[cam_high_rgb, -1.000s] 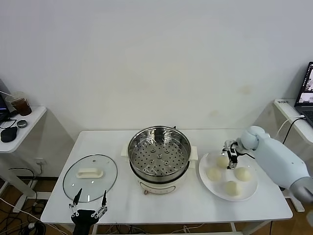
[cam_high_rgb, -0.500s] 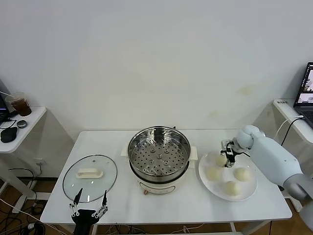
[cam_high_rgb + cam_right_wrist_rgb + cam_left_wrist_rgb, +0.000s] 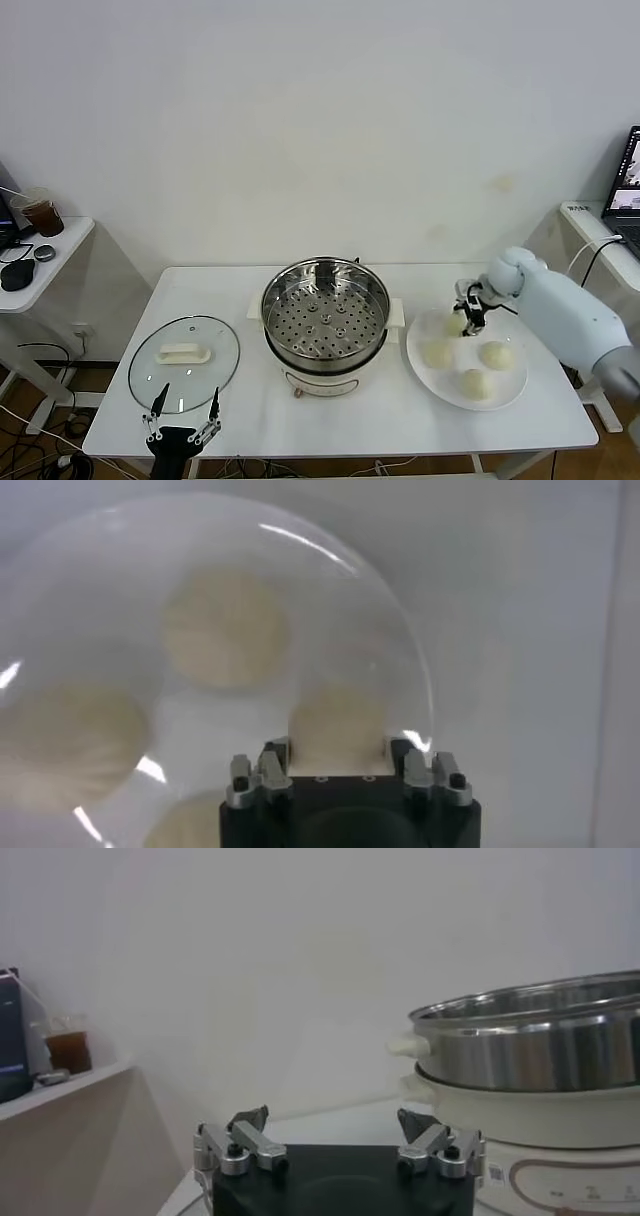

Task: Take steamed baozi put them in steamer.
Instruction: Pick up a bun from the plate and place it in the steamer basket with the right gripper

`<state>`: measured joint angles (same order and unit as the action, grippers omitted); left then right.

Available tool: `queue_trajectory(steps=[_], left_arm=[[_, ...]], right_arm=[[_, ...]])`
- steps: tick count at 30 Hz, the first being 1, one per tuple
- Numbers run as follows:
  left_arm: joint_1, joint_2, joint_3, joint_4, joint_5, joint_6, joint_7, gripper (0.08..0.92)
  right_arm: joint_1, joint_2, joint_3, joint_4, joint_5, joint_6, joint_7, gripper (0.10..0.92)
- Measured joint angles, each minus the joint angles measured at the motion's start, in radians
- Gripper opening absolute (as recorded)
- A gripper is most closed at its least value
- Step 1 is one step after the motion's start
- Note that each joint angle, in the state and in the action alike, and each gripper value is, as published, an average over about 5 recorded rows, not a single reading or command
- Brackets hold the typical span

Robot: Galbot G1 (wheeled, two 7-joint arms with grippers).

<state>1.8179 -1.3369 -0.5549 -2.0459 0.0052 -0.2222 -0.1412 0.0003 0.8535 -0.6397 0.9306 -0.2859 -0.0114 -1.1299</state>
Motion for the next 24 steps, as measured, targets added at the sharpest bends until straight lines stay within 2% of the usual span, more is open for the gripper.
queue_trajectory(steps=[12, 24], left_arm=[[-0.007, 0.012, -0.009, -0.021, -0.017, 0.0, 0.004, 0.823], [0.007, 0.014, -0.042, -0.047, -0.036, -0.004, 0.011, 0.823]], right_arm=[[0.308, 0.005, -0.187, 0.09, 0.19, 0.097, -0.06, 0.598], [0.49, 0.2, -0.375, 0.109, 0.362, 0.257, -0.059, 0.605]])
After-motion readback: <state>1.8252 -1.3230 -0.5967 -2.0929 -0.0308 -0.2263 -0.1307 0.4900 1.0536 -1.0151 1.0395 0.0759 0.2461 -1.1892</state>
